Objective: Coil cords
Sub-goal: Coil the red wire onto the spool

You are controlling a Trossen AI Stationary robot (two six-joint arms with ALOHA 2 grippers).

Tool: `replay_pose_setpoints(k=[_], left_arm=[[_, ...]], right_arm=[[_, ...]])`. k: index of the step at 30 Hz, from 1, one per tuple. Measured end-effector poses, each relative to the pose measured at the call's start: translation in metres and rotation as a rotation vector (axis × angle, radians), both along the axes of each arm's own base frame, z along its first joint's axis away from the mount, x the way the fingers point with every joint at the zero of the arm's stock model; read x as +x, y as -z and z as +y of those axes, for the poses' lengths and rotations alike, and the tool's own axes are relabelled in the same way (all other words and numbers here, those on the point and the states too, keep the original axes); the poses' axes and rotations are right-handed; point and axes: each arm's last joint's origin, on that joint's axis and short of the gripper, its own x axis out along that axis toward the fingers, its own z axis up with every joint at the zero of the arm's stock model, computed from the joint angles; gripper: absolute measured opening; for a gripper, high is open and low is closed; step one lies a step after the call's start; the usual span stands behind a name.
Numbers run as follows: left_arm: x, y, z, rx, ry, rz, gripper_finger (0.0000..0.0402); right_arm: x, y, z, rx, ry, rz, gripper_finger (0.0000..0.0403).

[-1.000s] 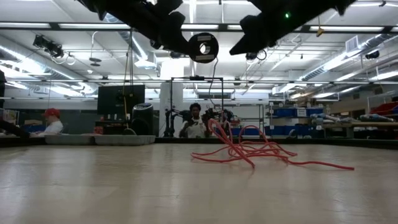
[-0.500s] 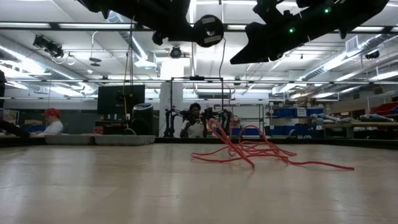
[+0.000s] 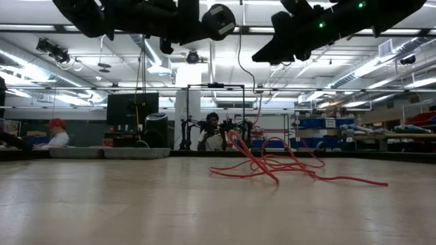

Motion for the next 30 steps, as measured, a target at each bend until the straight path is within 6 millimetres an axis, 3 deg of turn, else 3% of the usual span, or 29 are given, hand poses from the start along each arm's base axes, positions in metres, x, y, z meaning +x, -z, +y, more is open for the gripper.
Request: replay_pose_setpoints(k=[11,30], left_arm=[[-0.001,0.0,0.0,-0.005,0.003,-0.024,0.0],[-0.001,0.001,-0.001,0.001,0.019,-0.012,0.0]], right_arm=[[0.004,-0.003,0.001,0.043,-0.082,-0.071,0.0057],[0.01,-0.021,0.003,-0.04,-0.153,-0.124,0.0059]])
